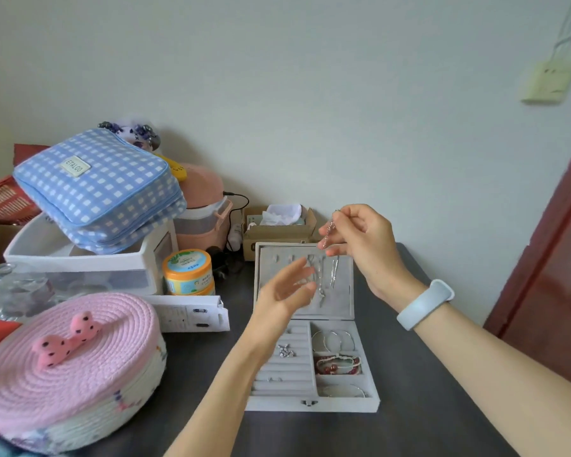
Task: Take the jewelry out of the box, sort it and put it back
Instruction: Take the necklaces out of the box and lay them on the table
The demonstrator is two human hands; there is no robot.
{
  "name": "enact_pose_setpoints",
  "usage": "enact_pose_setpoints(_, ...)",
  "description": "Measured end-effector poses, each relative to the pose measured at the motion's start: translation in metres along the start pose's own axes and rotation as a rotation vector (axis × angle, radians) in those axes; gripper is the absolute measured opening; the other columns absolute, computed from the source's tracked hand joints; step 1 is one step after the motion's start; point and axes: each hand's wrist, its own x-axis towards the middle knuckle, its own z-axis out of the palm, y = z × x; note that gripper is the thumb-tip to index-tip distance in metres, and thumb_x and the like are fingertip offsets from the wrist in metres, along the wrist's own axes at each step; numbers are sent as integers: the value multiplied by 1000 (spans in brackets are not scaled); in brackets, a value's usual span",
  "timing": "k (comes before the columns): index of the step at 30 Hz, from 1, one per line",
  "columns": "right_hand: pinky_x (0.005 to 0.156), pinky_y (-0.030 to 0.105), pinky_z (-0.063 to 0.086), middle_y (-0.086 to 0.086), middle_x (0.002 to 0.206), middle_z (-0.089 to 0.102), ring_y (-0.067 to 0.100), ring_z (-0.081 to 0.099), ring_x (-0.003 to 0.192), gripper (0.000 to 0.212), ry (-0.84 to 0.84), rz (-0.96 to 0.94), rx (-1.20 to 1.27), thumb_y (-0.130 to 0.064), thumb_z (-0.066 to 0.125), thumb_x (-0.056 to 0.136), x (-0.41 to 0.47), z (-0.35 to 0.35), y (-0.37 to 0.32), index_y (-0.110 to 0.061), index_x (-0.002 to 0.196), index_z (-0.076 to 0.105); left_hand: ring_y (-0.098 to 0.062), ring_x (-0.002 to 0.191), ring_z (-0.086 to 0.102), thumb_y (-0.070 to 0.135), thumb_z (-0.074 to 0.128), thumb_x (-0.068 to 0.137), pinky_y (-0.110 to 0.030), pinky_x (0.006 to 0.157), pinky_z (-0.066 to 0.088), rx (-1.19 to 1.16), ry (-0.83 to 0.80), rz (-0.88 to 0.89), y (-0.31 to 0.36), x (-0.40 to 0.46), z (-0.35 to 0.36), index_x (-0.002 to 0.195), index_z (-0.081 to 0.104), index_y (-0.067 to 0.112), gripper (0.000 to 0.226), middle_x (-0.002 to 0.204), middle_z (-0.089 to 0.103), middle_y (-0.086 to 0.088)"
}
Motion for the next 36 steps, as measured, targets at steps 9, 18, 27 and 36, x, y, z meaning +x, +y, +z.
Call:
enact_pose_setpoints(9,47,17,47,9,70,58,14,60,50,14,134,310,93,-9,48,93,-106,-90,31,-8,78,51,-6,55,59,-4,56,86,-14,56,50,-210,-157,-325,-34,-76,63,87,65,5,13,72,69,-2)
enact_pose_setpoints(18,51,16,40,4,67,57,2,50,48,13,112,478,-354,-1,48,89,-191,-163,88,-6,91,60,2,55,58,-8,57,81,-9,59,47,551,-110,-175,-38,-79,92,85,66,11,21,74,65,2)
enact_pose_setpoints(27,98,18,31,-16,128,50,2,44,119,46,-222,428,-282,-6,49,90,-186,-155,89,-27,130,43,2,61,57,-2,64,77,-4,55,39,775,-302,38,2,-44,133,87,66,17,22,71,62,9)
enact_pose_setpoints(36,79,31,51,-3,56,47,10,53,60,28,-85,371,14,-5,38,96,-184,-161,95,-13,95,65,-2,67,63,-3,63,79,-10,67,46,586,-81,60,-3,-14,144,91,66,17,24,82,64,7)
